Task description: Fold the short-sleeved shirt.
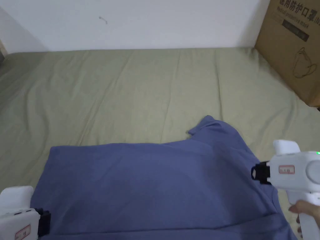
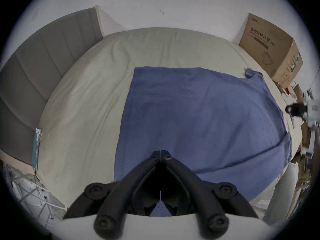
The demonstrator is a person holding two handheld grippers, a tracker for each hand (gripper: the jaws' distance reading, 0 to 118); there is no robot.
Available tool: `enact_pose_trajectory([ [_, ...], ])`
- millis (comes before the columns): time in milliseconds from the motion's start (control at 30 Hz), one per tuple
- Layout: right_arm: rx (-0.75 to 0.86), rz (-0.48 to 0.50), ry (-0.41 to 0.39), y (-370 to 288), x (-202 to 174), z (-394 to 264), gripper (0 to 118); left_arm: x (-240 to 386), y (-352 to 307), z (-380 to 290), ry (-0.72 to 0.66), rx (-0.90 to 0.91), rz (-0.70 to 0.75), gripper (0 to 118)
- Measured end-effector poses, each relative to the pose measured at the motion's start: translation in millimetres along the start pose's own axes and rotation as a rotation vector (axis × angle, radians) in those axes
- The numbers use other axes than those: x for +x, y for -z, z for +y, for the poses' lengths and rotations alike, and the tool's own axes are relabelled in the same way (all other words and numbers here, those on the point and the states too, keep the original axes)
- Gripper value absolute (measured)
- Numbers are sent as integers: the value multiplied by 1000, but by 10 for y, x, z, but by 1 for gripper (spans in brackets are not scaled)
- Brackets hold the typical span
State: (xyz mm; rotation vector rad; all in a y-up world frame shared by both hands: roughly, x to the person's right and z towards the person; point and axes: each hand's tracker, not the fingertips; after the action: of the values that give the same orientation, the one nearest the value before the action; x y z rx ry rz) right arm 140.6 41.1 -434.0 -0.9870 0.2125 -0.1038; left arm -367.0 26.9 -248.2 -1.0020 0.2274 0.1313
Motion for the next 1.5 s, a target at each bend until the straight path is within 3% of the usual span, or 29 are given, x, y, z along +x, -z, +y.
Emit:
enact_pose_trajectory([
  [33,5,-5,-16,89,7,156,15,12,28,45,4,-1,4,0],
  [133,26,-26,-70,422,46,603,94,39,107,152,10,-2,-4,0],
  [167,18,-33,-81,567,83,732,94,38,144,194,-2,-2,-1,0],
  [367,-103,-110,-98,1251,276,992,93,-8,244,290,-38,-13,9,0],
  [467,-163,-116,-138,1465,318,928,80,-38,299,305,-37,-31,29,0],
  [500,-156,-103,-144,1459,302,912,73,-48,312,305,-37,-34,28,0],
  [533,-142,-121,-170,1418,272,916,43,-53,326,308,-39,-38,29,0],
  [567,-140,-117,-202,1365,237,930,43,-54,336,309,-40,-44,29,0],
  [600,-128,-118,-225,1321,203,945,30,-50,341,296,-39,-45,29,0],
  [633,-120,-104,-240,1289,176,971,1,-46,355,297,-38,-47,31,0],
  [733,-140,-128,-266,1241,27,962,0,-34,359,293,-43,-49,33,0],
  [867,-124,-114,-200,1156,44,953,0,-63,363,345,-44,-46,19,0],
  [1000,-104,-82,-183,1049,66,959,0,-162,484,557,-50,-21,20,0],
  [1033,-101,-82,-185,1030,42,947,0,-196,531,659,-74,14,7,7],
  [1067,-98,-85,-192,1019,63,989,0,-238,589,782,-106,39,5,32],
  [1133,-95,-87,-199,1010,36,976,0,-278,757,1060,-124,31,-5,97],
  [1167,-94,-84,-197,1013,45,986,0,-306,882,1216,-124,21,-12,104],
  [1300,-96,-81,-188,1039,63,981,0,-356,1267,1658,-135,2,73,103],
  [1433,-107,-75,-175,1069,122,1000,0,-476,1579,1861,-209,-42,65,101],
  [1467,-110,-73,-174,1074,135,1009,0,-494,1644,1890,-209,-51,60,94],
  [1500,-110,-74,-175,1081,133,1006,0,-494,1700,1895,-203,-58,56,76],
])
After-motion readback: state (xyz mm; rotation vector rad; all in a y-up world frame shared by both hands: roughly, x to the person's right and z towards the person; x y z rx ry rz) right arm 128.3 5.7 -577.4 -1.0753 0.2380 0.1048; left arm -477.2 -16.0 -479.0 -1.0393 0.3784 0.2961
